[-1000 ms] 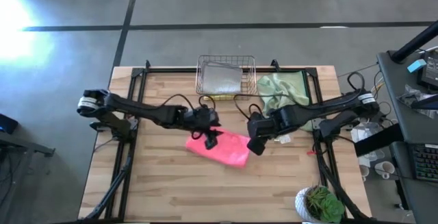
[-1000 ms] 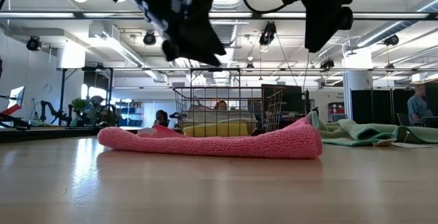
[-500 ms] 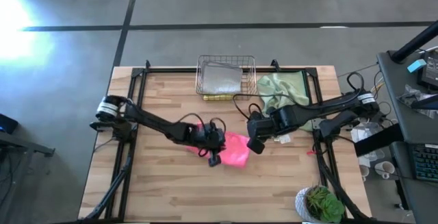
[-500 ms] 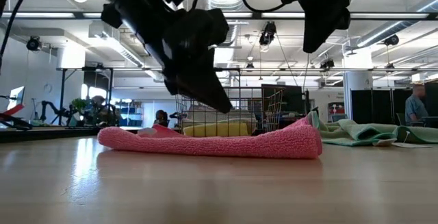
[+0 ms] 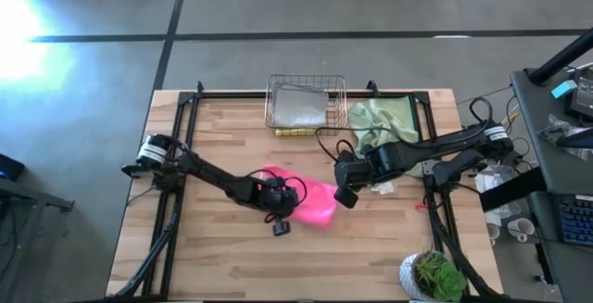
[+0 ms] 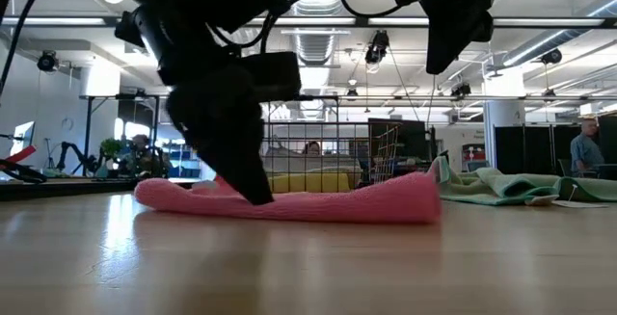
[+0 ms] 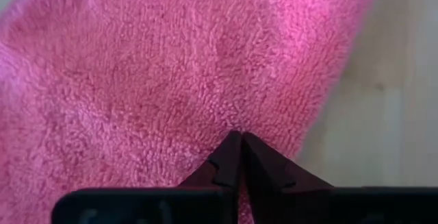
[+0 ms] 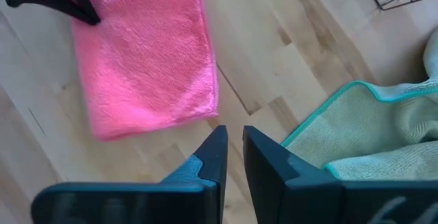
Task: Fold microfiber towels
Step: Fold the pink towel
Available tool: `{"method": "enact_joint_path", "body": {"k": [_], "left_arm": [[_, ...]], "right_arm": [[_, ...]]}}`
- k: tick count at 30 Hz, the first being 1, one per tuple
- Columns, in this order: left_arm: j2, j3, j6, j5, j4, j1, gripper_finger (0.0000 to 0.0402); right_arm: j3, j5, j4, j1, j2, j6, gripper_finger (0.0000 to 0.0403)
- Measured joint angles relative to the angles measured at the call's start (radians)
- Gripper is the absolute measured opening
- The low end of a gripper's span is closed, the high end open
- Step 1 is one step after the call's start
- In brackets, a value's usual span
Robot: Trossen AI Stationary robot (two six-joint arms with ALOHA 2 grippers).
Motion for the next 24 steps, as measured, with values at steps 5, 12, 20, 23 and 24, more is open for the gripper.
{"method": "enact_joint_path", "body": {"k": [5,12,20,23,24], "left_arm": [[-0.012,-0.005,0.088,-0.003,-0.146,-0.003,0.0003],[-0.051,-0.008,0.382,-0.021,-0.431,-0.005,0.0003],[-0.068,-0.016,0.711,-0.209,-0.704,-0.004,0.0004],[-0.078,-0.016,0.75,-0.251,-0.767,-0.004,0.0004],[-0.085,-0.016,0.751,-0.26,-0.798,-0.004,0.0004]], "right_arm": [[0.0,0.005,0.0,0.0,0.0,0.023,0.0038],[0.0,0.022,0.001,0.0,0.0,0.04,0.0038],[0.0,0.023,0.001,0.0,0.0,0.089,0.0038],[0.0,0.023,0.001,0.0,0.0,0.091,0.0038],[0.0,0.023,0.001,0.0,0.0,0.091,0.0038]]}}
